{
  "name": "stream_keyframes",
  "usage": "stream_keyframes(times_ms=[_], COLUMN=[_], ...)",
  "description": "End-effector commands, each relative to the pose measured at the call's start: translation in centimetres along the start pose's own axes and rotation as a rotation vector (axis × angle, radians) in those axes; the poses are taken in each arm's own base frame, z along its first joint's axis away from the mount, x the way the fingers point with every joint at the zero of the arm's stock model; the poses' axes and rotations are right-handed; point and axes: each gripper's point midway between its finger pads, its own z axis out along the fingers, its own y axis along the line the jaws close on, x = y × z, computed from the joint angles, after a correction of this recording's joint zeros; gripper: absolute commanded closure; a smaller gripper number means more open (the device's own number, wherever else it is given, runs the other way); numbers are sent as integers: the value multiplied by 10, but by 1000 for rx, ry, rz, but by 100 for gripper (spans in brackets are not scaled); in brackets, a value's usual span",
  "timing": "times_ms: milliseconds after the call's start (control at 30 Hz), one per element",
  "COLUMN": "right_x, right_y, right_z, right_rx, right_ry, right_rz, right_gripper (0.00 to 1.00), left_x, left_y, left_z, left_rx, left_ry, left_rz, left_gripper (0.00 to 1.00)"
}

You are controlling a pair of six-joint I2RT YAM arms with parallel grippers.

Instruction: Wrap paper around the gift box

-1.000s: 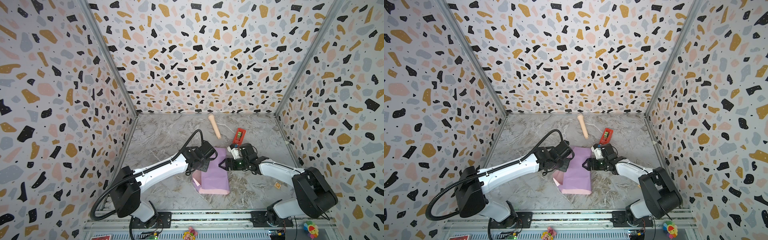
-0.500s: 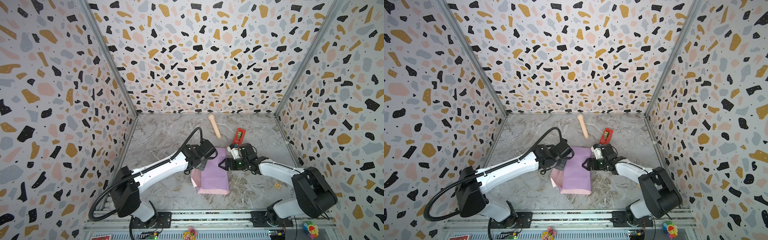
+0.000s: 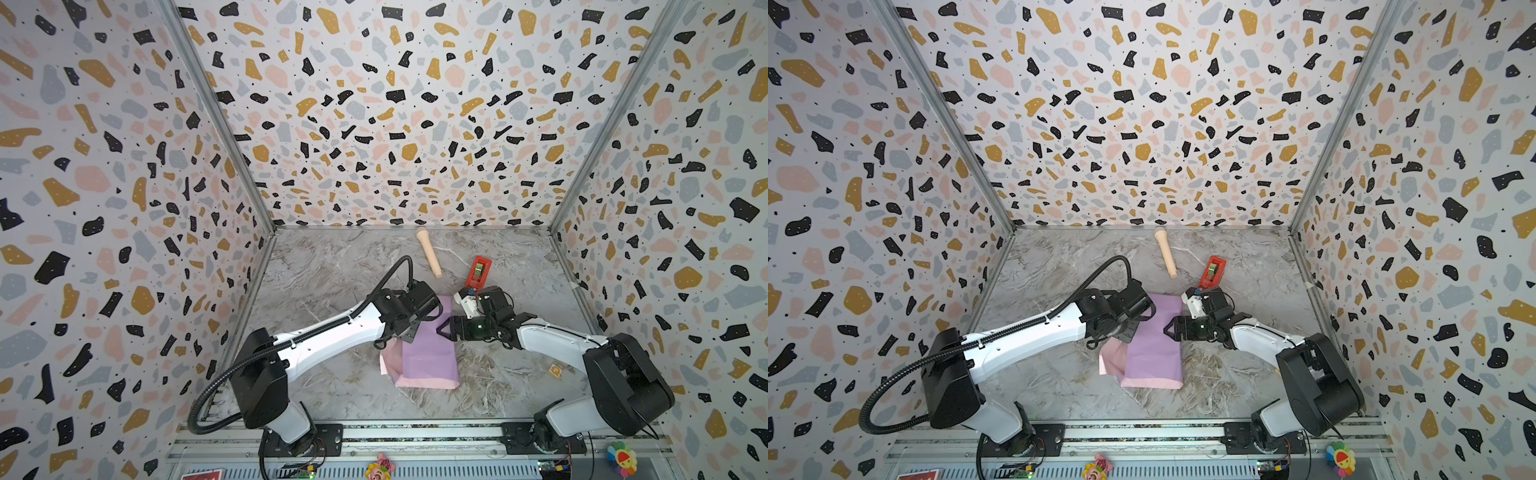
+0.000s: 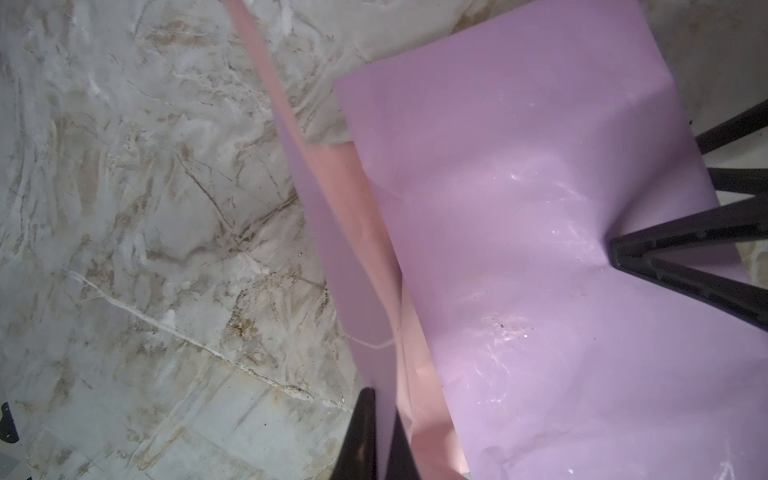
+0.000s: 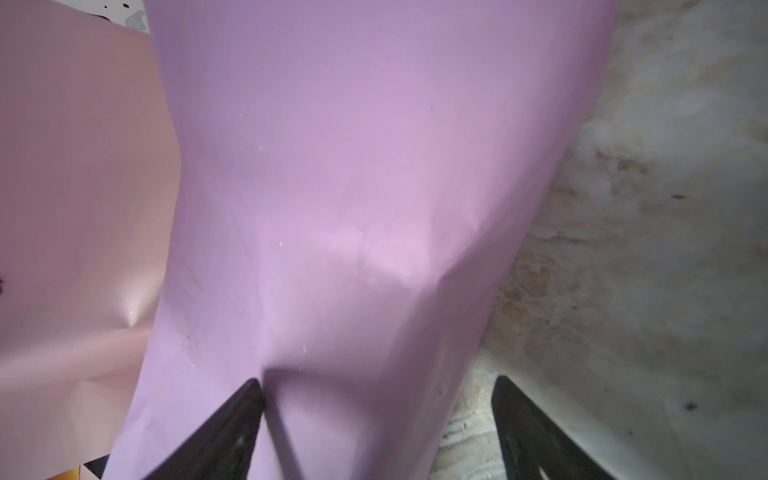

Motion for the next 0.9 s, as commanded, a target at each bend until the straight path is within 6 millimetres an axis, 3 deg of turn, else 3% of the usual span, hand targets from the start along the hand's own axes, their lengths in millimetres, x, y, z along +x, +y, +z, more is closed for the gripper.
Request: stream_keyframes(times_ms=[0,367,867], right_x=[50,51,53], right_y=[-32,-32,-30], right_z=[11,11,13], right_rx=[136,134,130], right_ry=[162,164,169], right_rz=[51,50,51], right_gripper=[14,14,14], left_x=[-11,-13,-15], left_y=[-18,-51,-66], left_z=[-6,0,13], left_rx=[47,77,92], left_ry=[-22,-16,3], left_rz=[14,50,73], left_gripper=[100,100,100])
